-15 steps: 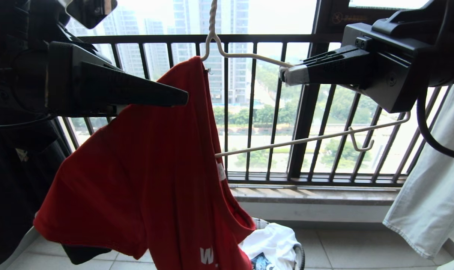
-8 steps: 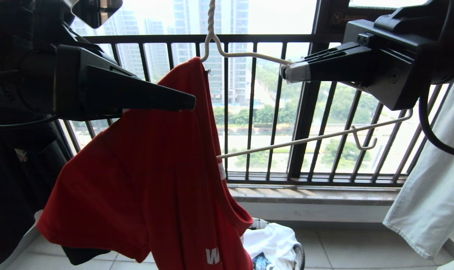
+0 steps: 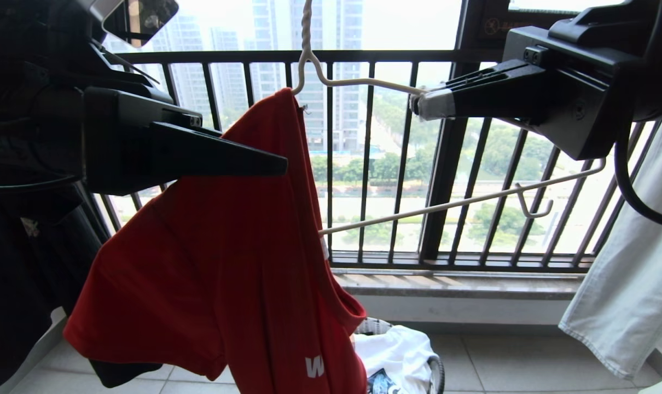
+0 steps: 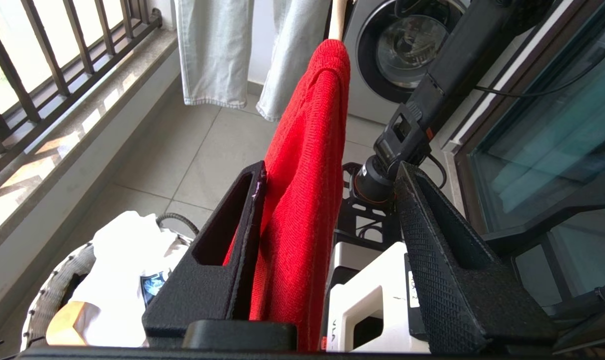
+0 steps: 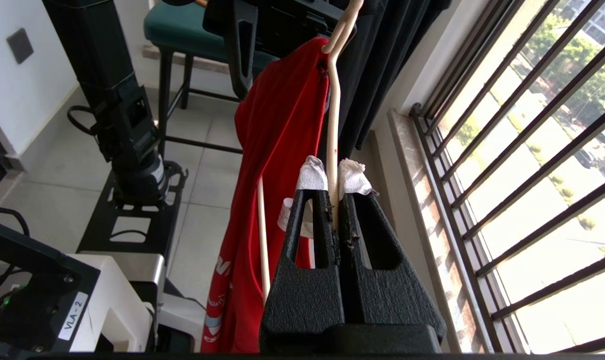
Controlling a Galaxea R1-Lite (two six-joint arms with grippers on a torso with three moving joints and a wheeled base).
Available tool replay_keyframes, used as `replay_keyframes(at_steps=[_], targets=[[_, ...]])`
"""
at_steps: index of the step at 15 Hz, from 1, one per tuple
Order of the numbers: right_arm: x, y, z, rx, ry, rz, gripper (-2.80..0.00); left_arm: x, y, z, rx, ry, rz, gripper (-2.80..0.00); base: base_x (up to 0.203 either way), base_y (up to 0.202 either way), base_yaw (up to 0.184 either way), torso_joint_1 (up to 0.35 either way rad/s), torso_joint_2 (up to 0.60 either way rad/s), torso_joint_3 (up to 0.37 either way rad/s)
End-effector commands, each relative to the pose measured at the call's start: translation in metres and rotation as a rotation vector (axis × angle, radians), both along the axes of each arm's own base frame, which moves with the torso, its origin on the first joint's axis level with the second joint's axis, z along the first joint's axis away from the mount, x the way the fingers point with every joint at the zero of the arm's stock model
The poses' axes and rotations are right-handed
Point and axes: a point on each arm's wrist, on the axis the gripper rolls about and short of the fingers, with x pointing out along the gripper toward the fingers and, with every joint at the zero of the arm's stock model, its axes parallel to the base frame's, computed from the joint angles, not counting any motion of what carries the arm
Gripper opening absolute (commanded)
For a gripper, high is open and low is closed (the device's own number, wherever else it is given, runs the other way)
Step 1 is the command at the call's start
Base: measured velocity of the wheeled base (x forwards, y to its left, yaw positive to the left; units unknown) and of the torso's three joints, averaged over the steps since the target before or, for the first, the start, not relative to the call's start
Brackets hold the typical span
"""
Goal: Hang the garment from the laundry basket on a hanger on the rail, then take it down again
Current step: Hang the clothes on the clothes rack
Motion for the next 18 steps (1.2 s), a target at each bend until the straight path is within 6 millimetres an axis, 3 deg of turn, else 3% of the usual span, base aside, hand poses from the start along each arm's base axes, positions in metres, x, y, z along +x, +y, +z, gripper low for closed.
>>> replay_keyframes(at_steps=[1, 12, 13, 18], targets=[[-0.001, 0.000, 0.000, 0.001, -0.003, 0.005, -2.80, -0.001, 0.000, 0.000, -0.002, -0.003, -0.006, -2.80, 0.000, 0.000, 0.000, 0.000, 0.00, 0.000], [-0.001, 0.000, 0.003, 0.007, -0.019, 0.002, -2.80, -0.008, 0.003, 0.003, -0.007, -0.017, -0.008, -2.80, 0.000, 0.000, 0.000, 0.000, 0.00, 0.000], [-0.001, 0.000, 0.003, 0.006, -0.019, 0.001, 0.00, -0.008, 0.003, 0.002, -0.007, -0.016, -0.008, -2.80, 0.000, 0.000, 0.000, 0.000, 0.00, 0.000], [0.000, -0.005, 0.000, 0.000, -0.006, -0.019, 0.00, -0.012, 0.005, 0.005, -0.002, -0.031, 0.022, -2.80, 0.000, 0.000, 0.000, 0.000, 0.00, 0.000]])
